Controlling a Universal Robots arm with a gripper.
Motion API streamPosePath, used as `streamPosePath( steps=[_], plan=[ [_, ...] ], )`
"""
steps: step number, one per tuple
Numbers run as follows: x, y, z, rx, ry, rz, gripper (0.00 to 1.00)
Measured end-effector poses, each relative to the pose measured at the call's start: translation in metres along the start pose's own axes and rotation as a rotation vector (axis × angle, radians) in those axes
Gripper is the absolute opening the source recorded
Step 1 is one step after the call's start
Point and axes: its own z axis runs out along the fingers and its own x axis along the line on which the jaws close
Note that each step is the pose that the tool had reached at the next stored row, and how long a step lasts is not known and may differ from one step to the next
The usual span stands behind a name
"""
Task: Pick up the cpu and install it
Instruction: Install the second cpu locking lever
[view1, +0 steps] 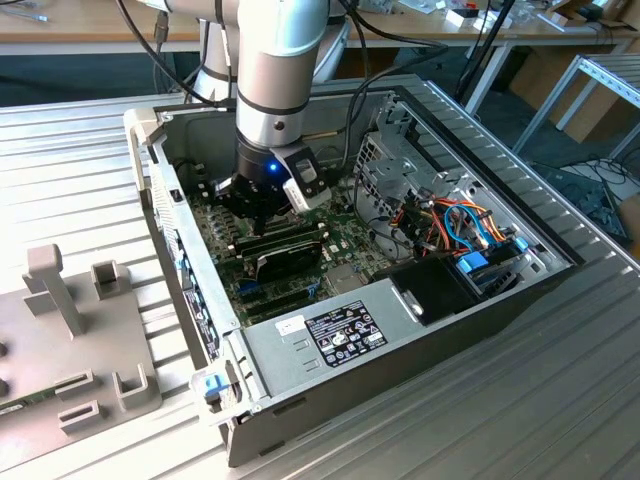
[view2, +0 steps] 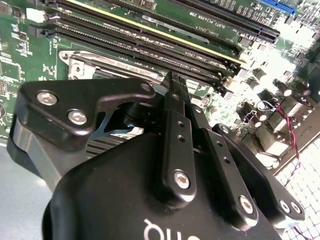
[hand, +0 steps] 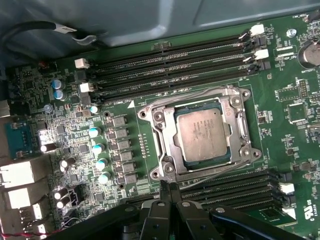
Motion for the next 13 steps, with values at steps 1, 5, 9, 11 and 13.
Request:
streamPosePath(
  steps=[1,5,9,11,13],
  plan=[
    [0.0003,0.0001,0.0005,0.0,0.0,-0.001,0.11],
    [0.0006,0.0001,0.0041,0.0,0.0,-0.002,0.11],
    [0.0017,0.0004,0.0067,-0.0019,0.0001,-0.002,0.11],
    [0.0022,0.0003,0.008,-0.0016,0.0003,-0.002,0.11],
    [0.0029,0.0002,0.0094,-0.0014,0.0003,-0.002,0.11]
  ],
)
